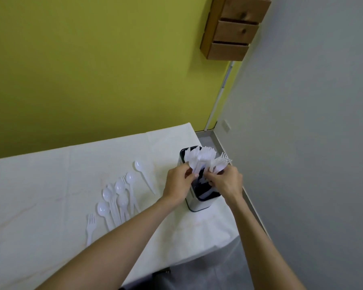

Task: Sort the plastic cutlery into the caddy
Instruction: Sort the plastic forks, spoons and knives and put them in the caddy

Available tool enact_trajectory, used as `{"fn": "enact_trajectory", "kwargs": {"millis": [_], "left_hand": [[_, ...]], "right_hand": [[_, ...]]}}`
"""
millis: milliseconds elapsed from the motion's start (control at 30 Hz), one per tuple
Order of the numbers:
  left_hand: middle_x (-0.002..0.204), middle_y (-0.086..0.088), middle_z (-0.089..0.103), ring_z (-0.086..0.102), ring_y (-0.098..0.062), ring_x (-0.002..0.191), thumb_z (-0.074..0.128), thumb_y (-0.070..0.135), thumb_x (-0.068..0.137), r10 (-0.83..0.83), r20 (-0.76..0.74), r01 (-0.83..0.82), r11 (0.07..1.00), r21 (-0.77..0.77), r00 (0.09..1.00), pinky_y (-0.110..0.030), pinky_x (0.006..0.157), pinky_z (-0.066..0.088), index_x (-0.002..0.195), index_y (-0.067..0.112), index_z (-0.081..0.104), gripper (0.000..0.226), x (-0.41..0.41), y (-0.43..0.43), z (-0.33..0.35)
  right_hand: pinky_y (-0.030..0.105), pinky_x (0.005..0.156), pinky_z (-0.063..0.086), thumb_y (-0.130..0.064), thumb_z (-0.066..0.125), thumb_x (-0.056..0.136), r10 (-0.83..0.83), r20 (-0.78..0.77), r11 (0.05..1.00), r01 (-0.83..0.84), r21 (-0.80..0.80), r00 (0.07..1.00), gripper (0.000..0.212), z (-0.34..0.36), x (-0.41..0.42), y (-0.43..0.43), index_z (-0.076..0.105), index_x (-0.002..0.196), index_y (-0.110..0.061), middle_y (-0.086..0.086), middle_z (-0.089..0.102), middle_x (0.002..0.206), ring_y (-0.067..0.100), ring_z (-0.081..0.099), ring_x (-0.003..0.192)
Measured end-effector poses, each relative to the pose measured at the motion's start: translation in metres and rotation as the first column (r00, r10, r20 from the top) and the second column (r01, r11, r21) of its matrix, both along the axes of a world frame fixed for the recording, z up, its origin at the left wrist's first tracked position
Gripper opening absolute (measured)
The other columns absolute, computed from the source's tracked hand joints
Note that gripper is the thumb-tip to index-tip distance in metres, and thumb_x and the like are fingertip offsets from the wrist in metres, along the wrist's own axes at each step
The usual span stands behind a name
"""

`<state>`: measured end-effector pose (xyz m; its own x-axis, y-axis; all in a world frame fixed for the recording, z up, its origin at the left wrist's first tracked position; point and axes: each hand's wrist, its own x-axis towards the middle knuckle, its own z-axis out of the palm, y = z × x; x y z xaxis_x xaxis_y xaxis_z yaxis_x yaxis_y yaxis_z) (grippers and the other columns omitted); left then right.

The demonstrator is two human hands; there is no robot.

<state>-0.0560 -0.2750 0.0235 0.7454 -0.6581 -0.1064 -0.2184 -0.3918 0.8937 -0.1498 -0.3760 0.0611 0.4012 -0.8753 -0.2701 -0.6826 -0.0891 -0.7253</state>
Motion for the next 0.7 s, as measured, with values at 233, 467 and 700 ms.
{"fn": "enact_trajectory", "kwargs": {"millis": [233, 467, 700], "left_hand": [[0.104, -0.004, 0.066, 0.062, -0.012, 0.091, 0.068, -0.001, 0.083, -0.105, 0.087, 0.109, 0.993, -0.04, 0.991, -0.009, 0.079, 0.05, 0.112, 0.009, 0.068, 0.031, 0.001, 0.002, -0.005], [0.105, -0.006, 0.061, 0.059, -0.007, 0.089, 0.064, -0.009, 0.082, -0.105, 0.098, 0.117, 0.986, -0.123, 0.99, -0.004, 0.078, 0.048, 0.118, 0.007, 0.066, 0.039, 0.004, 0.022, -0.01], [0.105, 0.005, 0.061, 0.058, -0.001, 0.094, 0.062, 0.001, 0.088, 0.031, 0.11, -0.017, 0.992, -0.127, 0.993, -0.01, 0.083, 0.049, 0.114, 0.016, 0.066, 0.03, 0.025, 0.079, -0.026]], "right_hand": [[0.031, 0.06, 0.06, -0.01, 0.074, 0.069, 0.046, 0.12, 0.995, -0.056, 0.083, 0.992, 0.007, -0.002, -0.011, 0.001, 0.07, 0.07, -0.015, -0.006, 0.066, 0.057, 0.007, 0.063, 0.047], [0.039, 0.075, 0.057, -0.038, 0.066, 0.064, 0.101, 0.1, 0.994, -0.096, -0.052, 0.99, 0.051, -0.004, -0.015, 0.01, 0.06, 0.111, -0.019, -0.007, 0.066, 0.1, 0.017, 0.064, 0.091], [0.021, 0.067, 0.037, -0.01, 0.067, 0.086, 0.181, 0.198, 0.662, 0.029, -0.749, 0.963, 0.025, -0.018, -0.006, 0.04, 0.063, 0.111, -0.009, 0.003, 0.065, 0.101, 0.021, 0.053, 0.091]]}}
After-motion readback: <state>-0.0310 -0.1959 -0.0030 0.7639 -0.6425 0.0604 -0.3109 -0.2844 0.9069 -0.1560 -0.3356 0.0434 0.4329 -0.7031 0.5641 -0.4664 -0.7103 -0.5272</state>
